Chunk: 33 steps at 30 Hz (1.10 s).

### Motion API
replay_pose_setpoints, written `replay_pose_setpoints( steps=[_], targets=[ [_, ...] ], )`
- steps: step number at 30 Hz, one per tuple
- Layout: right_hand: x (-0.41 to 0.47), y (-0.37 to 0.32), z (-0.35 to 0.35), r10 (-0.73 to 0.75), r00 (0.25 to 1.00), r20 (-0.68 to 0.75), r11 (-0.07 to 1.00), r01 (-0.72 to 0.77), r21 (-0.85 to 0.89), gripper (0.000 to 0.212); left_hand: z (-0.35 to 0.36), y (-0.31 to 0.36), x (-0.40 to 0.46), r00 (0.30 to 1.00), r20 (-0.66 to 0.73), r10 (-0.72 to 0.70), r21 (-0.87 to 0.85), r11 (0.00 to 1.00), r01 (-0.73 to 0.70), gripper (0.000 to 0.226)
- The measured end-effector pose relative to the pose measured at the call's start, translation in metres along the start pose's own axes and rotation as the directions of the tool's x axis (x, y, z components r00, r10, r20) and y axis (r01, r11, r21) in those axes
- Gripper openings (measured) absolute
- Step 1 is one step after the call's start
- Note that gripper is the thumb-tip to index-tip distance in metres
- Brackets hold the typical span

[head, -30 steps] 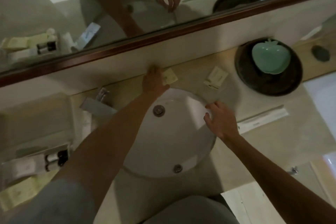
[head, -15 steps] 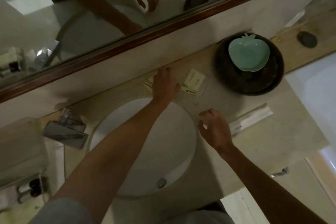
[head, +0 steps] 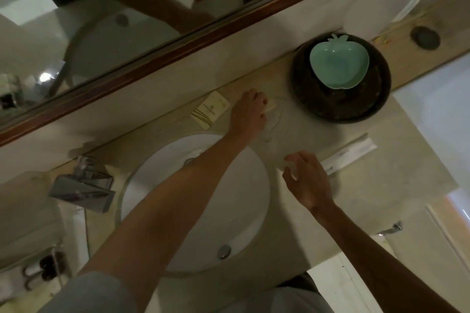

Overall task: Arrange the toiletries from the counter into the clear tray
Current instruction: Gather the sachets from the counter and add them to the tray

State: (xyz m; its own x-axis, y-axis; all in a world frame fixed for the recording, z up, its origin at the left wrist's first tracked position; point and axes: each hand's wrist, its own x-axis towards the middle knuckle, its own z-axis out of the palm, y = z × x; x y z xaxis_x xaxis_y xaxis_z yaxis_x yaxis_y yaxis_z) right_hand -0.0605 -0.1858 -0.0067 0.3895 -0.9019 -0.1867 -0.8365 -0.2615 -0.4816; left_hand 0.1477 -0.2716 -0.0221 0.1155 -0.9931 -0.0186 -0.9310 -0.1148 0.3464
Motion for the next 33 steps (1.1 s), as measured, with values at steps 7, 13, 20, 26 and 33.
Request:
replay_pose_setpoints(
  steps=[7, 13, 20, 26, 33],
  targets=[
    [-0.006, 0.003, 0.003, -0.01, 1.0, 0.0, 1.0, 0.01, 0.027, 0.024, 0.008, -0.033, -0.019, 0.97, 0.052, -0.239, -0.26, 0.934, 0.244, 0.069],
    [-0.008, 0.004, 0.004, 0.017, 1.0, 0.013, 0.999, -0.017, 0.031, 0.025, 0.01, -0.017, -0.004, 0.974, 0.219, -0.054, 0.003, 0.998, 0.055, 0.085],
    [-0.011, 0.01, 0.01, -0.022, 1.0, -0.004, 0.999, 0.023, 0.028, 0.025, 0.0, -0.03, -0.022, 0.972, 0.184, -0.144, -0.175, 0.969, 0.177, 0.067],
    [-0.012, 0.007, 0.018, -0.083, 0.996, -0.015, 0.996, 0.084, 0.027, 0.024, -0.026, -0.084, -0.022, 0.913, 0.075, -0.401, -0.379, 0.836, 0.398, 0.027],
    [-0.012, 0.006, 0.017, -0.093, 0.996, -0.012, 0.995, 0.093, 0.03, 0.023, -0.034, -0.108, -0.011, 0.929, 0.003, -0.369, -0.312, 0.882, 0.352, 0.03]
  ],
)
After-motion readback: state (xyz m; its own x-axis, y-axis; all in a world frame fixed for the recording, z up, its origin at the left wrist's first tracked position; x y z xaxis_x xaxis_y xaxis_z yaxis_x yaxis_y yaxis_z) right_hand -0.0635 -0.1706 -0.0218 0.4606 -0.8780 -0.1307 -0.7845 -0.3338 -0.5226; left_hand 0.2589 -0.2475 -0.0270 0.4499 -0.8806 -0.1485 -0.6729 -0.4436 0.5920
